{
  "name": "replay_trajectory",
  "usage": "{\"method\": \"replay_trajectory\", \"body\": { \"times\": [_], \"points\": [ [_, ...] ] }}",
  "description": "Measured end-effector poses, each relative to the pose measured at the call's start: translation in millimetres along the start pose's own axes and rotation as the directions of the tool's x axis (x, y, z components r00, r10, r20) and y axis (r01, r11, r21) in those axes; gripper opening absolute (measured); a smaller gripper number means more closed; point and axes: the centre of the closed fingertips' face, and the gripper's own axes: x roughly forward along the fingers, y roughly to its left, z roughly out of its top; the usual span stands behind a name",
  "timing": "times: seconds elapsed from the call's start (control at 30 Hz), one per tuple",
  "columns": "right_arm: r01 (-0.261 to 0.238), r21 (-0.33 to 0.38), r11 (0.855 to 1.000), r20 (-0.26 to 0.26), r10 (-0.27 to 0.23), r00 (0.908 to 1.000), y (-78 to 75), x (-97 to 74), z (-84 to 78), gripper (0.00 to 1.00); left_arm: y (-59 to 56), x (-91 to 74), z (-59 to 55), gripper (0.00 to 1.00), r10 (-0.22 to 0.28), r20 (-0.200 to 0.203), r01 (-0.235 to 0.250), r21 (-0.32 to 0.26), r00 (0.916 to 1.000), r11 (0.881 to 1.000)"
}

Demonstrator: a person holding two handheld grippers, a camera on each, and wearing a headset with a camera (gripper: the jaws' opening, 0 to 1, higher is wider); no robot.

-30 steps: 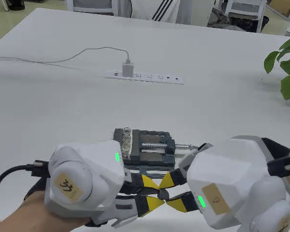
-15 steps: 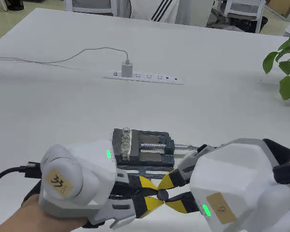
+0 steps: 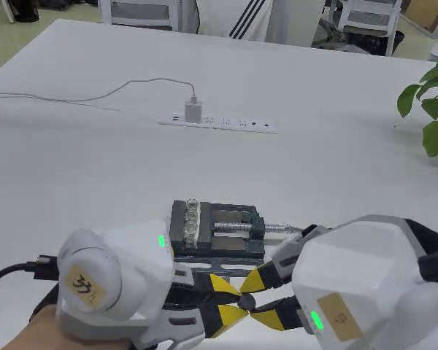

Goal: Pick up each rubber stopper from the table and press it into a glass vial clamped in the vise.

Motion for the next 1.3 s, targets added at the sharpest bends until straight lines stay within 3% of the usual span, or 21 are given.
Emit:
{"method": "replay_trajectory", "body": {
  "times": [0.17,0.3,0.4,0.47,0.53,0.57,0.6,0.67,0.83,1.3],
  "points": [
    [-0.015,0.082,0.997,0.011,0.014,0.9998,1.0,-0.7,-2.0,0.16,0.4,-0.3,-1.5,0.03,0.001,-0.007,-0.001,0.010,1.0000,1.000],
    [-0.018,0.159,0.987,0.058,0.009,0.9983,-2.3,-4.3,0.6,0.15,0.6,-0.7,-3.6,0.03,0.003,-0.020,-0.002,0.030,0.9998,1.000],
    [-0.052,0.295,0.954,0.105,0.022,0.9943,-2.9,-6.7,3.7,0.19,0.4,-0.5,-4.7,0.03,0.002,-0.029,-0.001,0.039,0.9996,0.999],
    [-0.047,0.293,0.955,0.115,0.014,0.9933,-6.1,-7.9,4.0,0.18,0.6,-0.3,-4.7,0.03,0.003,-0.032,-0.001,0.046,0.9995,0.999],
    [-0.072,0.344,0.936,0.142,0.025,0.9896,-4.1,-8.0,7.0,0.14,0.4,-0.1,-4.6,0.03,0.003,-0.035,-0.001,0.053,0.9994,0.999],
    [-0.081,0.387,0.919,0.140,0.029,0.9897,-3.7,-7.4,6.0,0.14,-0.4,0.1,-4.8,0.03,-0.001,-0.039,0.003,0.063,0.9992,0.998],
    [-0.086,0.400,0.912,0.136,0.033,0.9902,-3.5,-6.6,4.5,0.16,-0.5,0.1,-5.4,0.03,-0.001,-0.044,0.004,0.071,0.9990,0.997],
    [-0.079,0.387,0.919,0.129,0.031,0.9912,-4.4,-5.1,2.2,0.15,-1.1,0.1,-6.5,0.03,-0.003,-0.053,0.008,0.081,0.9986,0.997],
    [-0.104,0.407,0.907,0.133,0.053,0.9896,0.3,-2.3,2.2,0.11,-2.8,0.3,-7.9,0.03,-0.006,-0.063,0.013,0.101,0.9980,0.995],
    [-0.124,0.394,0.911,0.131,0.077,0.9883,6.6,0.9,2.5,0.08,-5.4,4.0,-6.2,0.03,-0.015,-0.058,0.021,0.102,0.9982,0.995]
  ]
}}
